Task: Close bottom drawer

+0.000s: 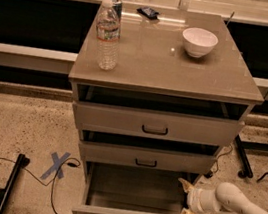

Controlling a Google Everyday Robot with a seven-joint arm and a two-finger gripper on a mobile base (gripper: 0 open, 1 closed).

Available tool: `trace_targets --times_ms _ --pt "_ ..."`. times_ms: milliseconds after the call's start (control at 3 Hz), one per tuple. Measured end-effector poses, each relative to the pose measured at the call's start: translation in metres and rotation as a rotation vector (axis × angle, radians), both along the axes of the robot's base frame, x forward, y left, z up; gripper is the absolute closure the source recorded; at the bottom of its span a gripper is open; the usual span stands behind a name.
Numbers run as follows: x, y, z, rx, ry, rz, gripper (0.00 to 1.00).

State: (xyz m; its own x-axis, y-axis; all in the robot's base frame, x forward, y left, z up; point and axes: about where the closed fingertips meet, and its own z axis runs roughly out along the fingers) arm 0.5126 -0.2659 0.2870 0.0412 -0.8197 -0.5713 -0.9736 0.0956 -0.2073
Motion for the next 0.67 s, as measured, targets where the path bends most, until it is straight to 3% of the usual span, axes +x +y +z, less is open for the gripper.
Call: trace_targets --times_ms 667 --pt "0.009 -0.01 -0.05 -0.06 0.033 0.003 0.0"
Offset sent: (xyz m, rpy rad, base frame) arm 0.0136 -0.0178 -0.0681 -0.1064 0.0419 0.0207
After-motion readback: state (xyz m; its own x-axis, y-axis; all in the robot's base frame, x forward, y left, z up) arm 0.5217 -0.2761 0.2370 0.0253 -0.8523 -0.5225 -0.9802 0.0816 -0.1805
